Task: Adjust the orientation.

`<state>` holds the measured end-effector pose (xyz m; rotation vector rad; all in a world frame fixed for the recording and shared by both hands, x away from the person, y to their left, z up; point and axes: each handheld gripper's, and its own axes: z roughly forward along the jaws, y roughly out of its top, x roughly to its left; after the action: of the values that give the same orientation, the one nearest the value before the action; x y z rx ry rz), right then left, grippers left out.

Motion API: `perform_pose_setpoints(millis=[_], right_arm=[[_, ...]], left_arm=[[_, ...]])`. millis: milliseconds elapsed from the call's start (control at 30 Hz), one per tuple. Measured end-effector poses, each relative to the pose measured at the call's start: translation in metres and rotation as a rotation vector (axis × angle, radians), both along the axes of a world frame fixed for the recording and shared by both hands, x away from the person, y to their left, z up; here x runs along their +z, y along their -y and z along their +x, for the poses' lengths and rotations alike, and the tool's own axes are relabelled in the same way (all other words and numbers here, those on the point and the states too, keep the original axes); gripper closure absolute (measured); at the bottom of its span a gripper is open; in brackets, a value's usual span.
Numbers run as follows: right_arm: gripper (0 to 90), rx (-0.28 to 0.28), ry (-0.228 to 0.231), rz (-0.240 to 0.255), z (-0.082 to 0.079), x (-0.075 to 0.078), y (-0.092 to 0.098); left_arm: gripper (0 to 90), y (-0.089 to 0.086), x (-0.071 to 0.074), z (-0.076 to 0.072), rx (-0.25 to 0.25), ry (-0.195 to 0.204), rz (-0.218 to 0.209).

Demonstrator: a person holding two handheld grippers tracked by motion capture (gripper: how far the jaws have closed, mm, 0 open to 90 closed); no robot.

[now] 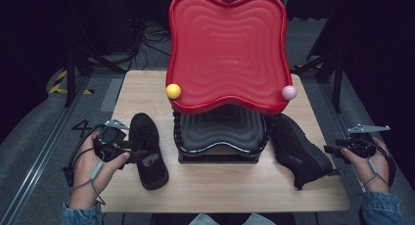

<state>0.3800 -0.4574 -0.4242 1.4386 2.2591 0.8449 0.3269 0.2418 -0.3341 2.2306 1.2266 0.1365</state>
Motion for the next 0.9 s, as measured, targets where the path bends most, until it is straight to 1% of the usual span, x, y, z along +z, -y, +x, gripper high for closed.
perform_pose_setpoints(millis=[100, 200, 233, 300, 333, 367, 433, 533, 600, 633, 667, 700, 800, 833, 900], right_arm=[[39.2, 0.001, -0.003, 0.001, 0.0, 0.0, 0.0], [39.1, 0.002, -0.003, 0.001, 0.001, -0.001, -0.002], [39.0, 0.004, -0.004, 0.0, 0.001, -0.001, -0.002], [38.8, 0.006, -0.009, 0.003, 0.001, -0.001, -0.003], [38.8, 0.006, -0.011, 0.003, 0.0, -0.001, -0.003], [38.7, 0.008, -0.012, 0.002, 0.0, -0.001, -0.004], [38.6, 0.013, -0.007, -0.004, 0.001, -0.002, -0.004], [38.4, 0.02, -0.018, -0.003, 0.002, -0.004, -0.006], [38.3, 0.018, -0.023, -0.002, 0.002, -0.005, -0.008], [38.1, 0.023, -0.022, -0.009, 0.003, -0.005, -0.008], [38.1, 0.023, -0.022, -0.009, 0.003, -0.005, -0.008], [38.1, 0.028, -0.02, -0.009, 0.003, -0.005, -0.008], [38.1, 0.031, -0.026, -0.007, 0.003, -0.007, -0.008], [38.1, 0.031, -0.026, -0.007, 0.003, -0.007, -0.008], [38.0, 0.032, -0.027, -0.006, 0.003, -0.008, -0.008]], left_arm=[[37.7, 0.007, 0.005, -0.004, -0.029, 0.011, 0.013], [36.4, 0.014, 0.008, -0.008, -0.038, 0.007, 0.014], [36.1, 0.016, 0.01, -0.009, -0.059, 0.01, 0.016], [35.6, 0.02, 0.012, -0.011, -0.08, -0.005, -0.008], [35.7, 0.022, 0.012, -0.012, -0.09, -0.011, -0.013], [35.6, 0.025, 0.013, -0.013, -0.102, -0.008, -0.008], [35.2, 0.03, 0.012, -0.014, -0.107, -0.009, 0.005], [34.9, 0.039, 0.008, -0.011, -0.14, -0.038, 0.024], [34.7, 0.041, 0.006, -0.01, -0.142, -0.045, 0.03], [34.6, 0.044, 0.0, -0.007, -0.136, -0.063, 0.058], [34.4, 0.044, 0.0, -0.007, -0.136, -0.063, 0.058], [34.4, 0.046, -0.003, -0.005, -0.127, -0.071, 0.068], [39.0, 0.048, -0.01, -0.001, -0.132, -0.102, 0.086], [39.0, 0.049, -0.012, 0.0, -0.131, -0.108, 0.086], [41.5, 0.05, -0.017, 0.003, -0.115, -0.127, 0.098]])
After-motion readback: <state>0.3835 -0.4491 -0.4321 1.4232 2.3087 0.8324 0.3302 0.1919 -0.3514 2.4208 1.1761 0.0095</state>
